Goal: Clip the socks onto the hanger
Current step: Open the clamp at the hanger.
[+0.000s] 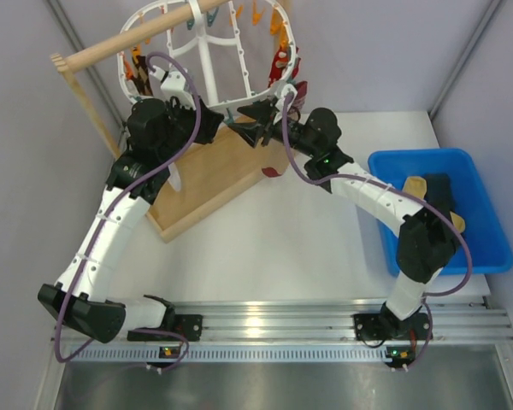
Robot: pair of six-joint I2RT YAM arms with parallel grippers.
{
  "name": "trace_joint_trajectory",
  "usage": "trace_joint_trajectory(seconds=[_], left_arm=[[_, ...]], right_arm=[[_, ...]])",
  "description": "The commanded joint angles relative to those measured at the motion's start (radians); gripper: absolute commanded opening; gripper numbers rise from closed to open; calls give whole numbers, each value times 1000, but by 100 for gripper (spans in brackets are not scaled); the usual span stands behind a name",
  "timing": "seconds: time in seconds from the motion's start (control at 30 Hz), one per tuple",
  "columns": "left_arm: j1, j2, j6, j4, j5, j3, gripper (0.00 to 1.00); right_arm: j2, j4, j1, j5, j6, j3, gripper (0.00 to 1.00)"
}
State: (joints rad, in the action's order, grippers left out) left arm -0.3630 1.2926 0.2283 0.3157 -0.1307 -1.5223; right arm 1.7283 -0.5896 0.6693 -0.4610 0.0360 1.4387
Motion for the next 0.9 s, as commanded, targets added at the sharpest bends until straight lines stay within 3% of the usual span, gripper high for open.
trace_joint_trajectory(seconds=[0.0, 0.37, 0.57, 0.77, 0.87], left_arm=[[10, -6, -37, -37, -40, -2, 0], [16, 2, -47, -56, -107, 7, 0], [18, 4, -50, -59, -121, 17, 0], [18, 7, -58, -49, -135, 16, 0], [18, 8, -64, -40, -133, 19, 0]], right_arm=[[34, -21, -40, -154, -151, 97, 49], [100, 62, -50, -324, -203, 181, 51], [102, 25, -53, -291, -229, 173, 35], [93, 7, -50, -286, -251, 177, 35], [94, 8, -50, -277, -246, 177, 26]])
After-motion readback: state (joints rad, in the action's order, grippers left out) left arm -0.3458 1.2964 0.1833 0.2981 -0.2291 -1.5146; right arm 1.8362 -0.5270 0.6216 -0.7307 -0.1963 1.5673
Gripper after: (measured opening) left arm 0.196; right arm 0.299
